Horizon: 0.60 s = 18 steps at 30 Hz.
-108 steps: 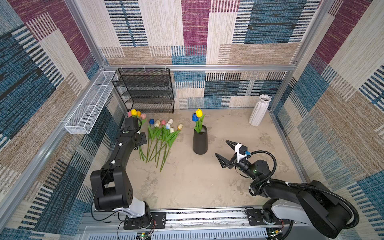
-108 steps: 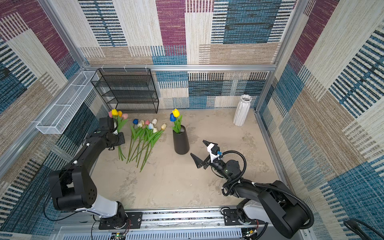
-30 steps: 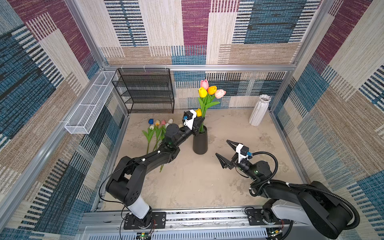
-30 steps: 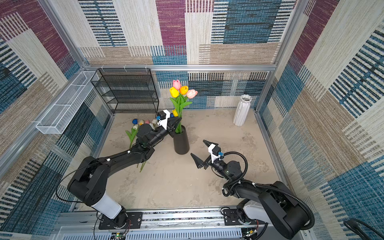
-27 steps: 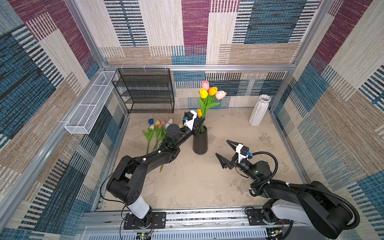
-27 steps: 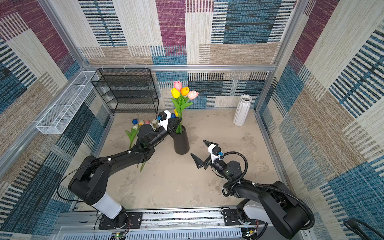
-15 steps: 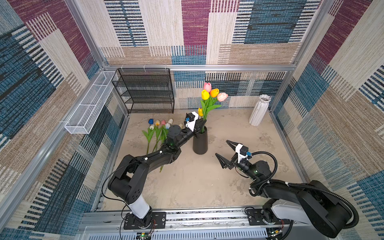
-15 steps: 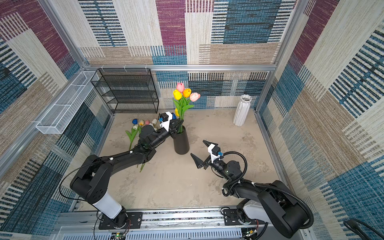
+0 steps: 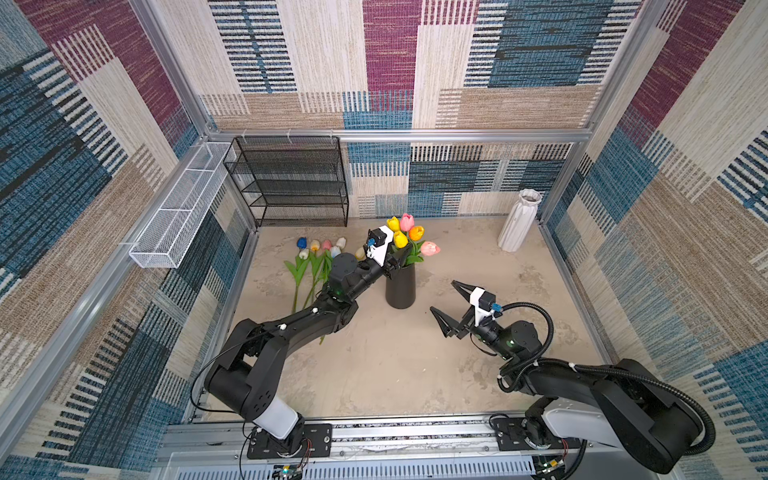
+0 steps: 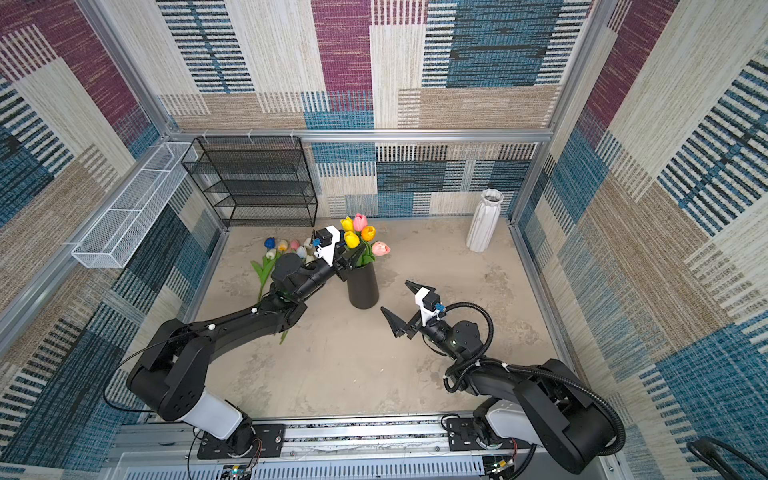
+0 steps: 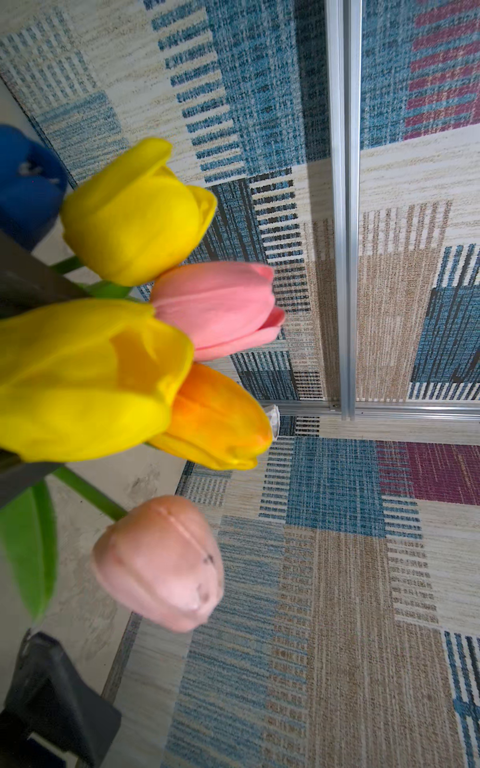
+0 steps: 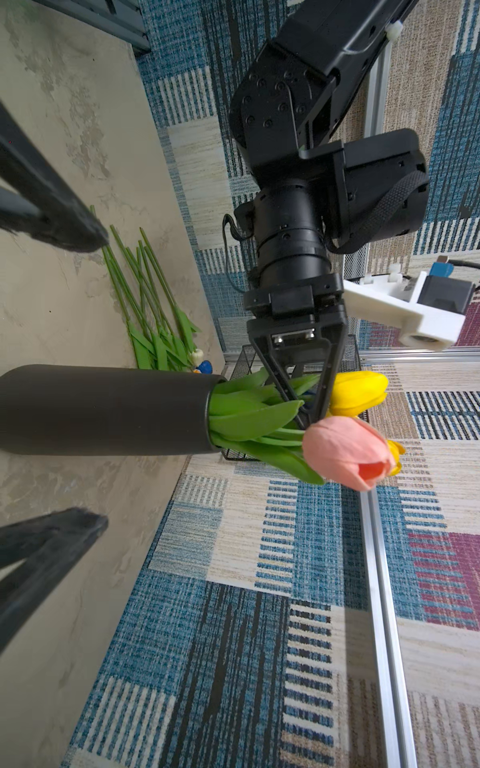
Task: Arrange the flowers into the vase
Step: 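Lower the tulip bundle into the dark grey vase with the left gripper, then open the left gripper and move it back to the tulips on the table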
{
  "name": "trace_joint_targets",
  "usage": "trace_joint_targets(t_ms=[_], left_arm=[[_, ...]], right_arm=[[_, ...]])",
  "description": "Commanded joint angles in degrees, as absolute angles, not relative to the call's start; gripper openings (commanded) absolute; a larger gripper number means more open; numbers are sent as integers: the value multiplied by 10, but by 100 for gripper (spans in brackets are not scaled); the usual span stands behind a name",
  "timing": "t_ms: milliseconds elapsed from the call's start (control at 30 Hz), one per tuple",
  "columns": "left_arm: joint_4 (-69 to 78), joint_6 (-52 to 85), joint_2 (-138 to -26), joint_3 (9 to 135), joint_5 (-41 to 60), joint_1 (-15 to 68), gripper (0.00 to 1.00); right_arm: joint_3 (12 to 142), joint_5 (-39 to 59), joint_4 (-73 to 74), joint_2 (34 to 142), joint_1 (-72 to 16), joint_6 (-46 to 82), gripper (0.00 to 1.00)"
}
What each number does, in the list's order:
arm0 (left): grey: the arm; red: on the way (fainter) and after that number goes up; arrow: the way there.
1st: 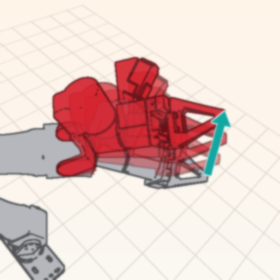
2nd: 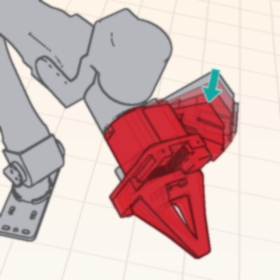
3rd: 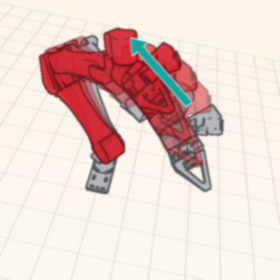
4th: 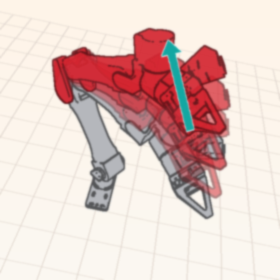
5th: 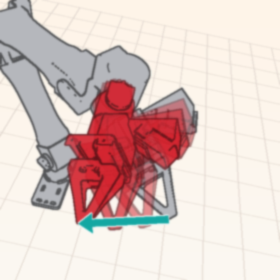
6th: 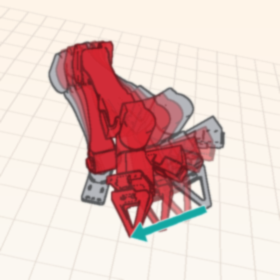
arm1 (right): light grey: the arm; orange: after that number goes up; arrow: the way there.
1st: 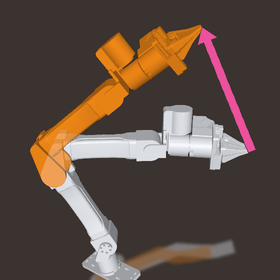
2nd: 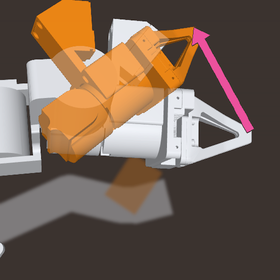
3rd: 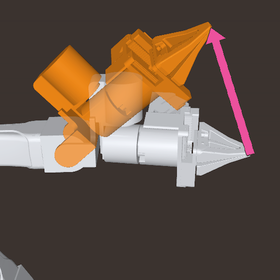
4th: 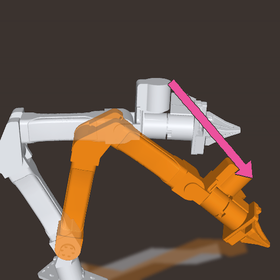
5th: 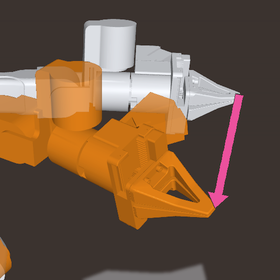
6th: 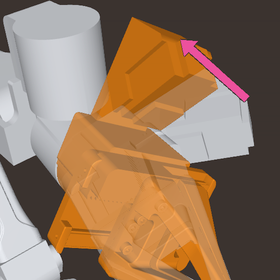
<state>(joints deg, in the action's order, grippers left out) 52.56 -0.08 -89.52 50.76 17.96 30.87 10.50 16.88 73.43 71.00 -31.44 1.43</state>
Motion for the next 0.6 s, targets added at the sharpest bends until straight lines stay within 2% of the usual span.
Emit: trace_joint_targets(t_ms=[0, 33, 167, 333, 433, 567], left_arm=[[480, -32, -868, 503, 172, 308, 65], [466, -37, -859, 501, 171, 308, 75], [402, -67, -813, 487, 165, 308, 90], [306, -99, -737, 465, 168, 307, 97], [309, -98, -675, 423, 165, 304, 97], [276, -59, -613, 385, 94, 265, 95]], right_arm=[[110, 169, 751, 713, -315, 14, 100], [110, 169, 751, 712, -315, 14, 100], [110, 169, 751, 714, -315, 14, 100], [109, 168, 749, 709, -315, 11, 100], [110, 170, 749, 708, -315, 12, 100], [111, 177, 750, 711, -315, 14, 100]])
